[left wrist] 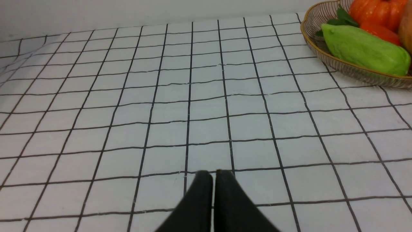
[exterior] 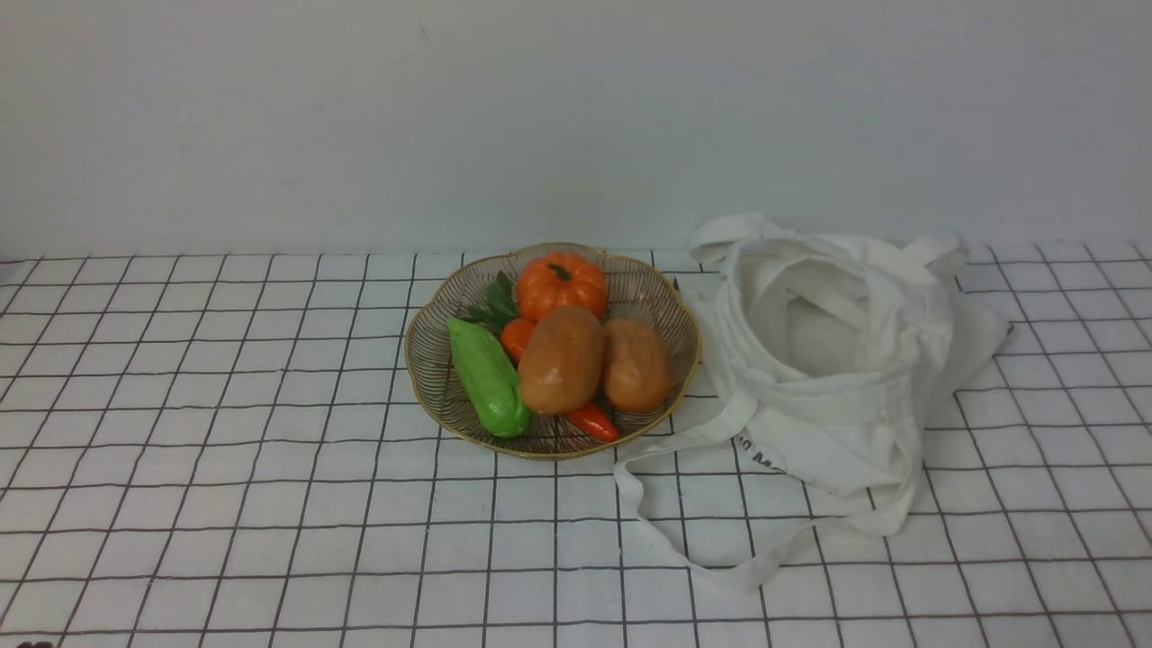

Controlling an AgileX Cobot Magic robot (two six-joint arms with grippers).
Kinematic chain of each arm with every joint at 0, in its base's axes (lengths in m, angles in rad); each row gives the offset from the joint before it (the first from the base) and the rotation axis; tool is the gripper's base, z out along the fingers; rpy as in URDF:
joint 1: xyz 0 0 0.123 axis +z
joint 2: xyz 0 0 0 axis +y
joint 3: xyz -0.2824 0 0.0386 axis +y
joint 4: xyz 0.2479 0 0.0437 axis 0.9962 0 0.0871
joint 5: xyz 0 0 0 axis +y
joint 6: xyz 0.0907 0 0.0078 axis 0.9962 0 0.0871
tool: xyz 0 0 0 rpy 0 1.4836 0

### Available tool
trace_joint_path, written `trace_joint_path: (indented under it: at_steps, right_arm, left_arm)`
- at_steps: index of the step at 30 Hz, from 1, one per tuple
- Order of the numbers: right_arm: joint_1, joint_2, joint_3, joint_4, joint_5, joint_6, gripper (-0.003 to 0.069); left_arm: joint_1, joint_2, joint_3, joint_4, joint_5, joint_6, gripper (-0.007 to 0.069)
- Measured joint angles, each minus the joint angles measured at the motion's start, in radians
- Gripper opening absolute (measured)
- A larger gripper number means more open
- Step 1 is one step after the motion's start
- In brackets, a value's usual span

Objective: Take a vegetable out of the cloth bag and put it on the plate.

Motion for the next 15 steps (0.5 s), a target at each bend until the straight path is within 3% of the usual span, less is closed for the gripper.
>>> trace_joint_path:
  at_steps: [15]
  right_arm:
    - [0.035,0.000,0.000,0.000,0.012,0.002,-0.0014]
  left_arm:
    - [0.000,0.000,0.000,0.000,0.000,0.000,-0.0008]
